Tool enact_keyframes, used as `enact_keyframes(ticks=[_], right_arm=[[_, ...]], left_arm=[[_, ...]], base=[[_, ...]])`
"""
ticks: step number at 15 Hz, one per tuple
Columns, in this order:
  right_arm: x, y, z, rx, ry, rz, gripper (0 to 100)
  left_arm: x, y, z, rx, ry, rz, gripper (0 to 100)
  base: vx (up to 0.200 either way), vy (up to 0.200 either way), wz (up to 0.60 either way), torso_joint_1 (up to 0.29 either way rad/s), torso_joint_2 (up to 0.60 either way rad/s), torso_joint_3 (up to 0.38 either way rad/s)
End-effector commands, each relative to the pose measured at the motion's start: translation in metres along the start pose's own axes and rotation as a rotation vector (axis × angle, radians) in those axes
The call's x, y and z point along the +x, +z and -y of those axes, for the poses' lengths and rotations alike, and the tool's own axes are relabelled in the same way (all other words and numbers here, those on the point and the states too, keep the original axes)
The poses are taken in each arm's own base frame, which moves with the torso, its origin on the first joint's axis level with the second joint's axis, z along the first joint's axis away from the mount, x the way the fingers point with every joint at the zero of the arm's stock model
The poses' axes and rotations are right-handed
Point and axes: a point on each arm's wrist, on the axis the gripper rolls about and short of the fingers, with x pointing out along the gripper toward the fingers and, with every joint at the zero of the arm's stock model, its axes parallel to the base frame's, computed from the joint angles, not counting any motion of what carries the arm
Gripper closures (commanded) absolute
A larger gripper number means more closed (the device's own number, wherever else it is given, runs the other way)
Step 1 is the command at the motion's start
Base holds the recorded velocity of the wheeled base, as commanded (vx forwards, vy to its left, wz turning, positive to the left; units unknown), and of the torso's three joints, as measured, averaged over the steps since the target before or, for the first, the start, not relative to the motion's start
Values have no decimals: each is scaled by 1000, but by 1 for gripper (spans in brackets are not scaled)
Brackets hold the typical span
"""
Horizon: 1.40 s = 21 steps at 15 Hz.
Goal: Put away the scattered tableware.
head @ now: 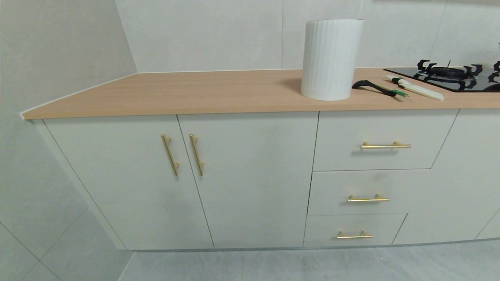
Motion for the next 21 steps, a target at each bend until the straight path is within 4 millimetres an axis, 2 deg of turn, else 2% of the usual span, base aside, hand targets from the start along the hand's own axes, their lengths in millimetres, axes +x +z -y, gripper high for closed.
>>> enact_keyframes(ticks=[1,3,19,20,21], right_arm=[[0,0,0,0,0,-2,0],[0,0,0,0,0,-2,0],[0,1,0,-23,19,3,0],[-1,4,-1,-19,32,18,0],[-6,19,-2,-7,76,70,0]], left_arm=[[0,0,0,0,0,-2,0],[0,0,0,0,0,-2,0],[0,0,0,3,0,-2,0],[0,0,0,3,0,-2,0],[0,0,0,3,0,-2,0]], base=[[0,-200,0,2,2,2],[0,-200,0,5,2,5],[0,0,0,0,0,0],[0,0,0,0,0,0],[0,0,0,0,0,0]])
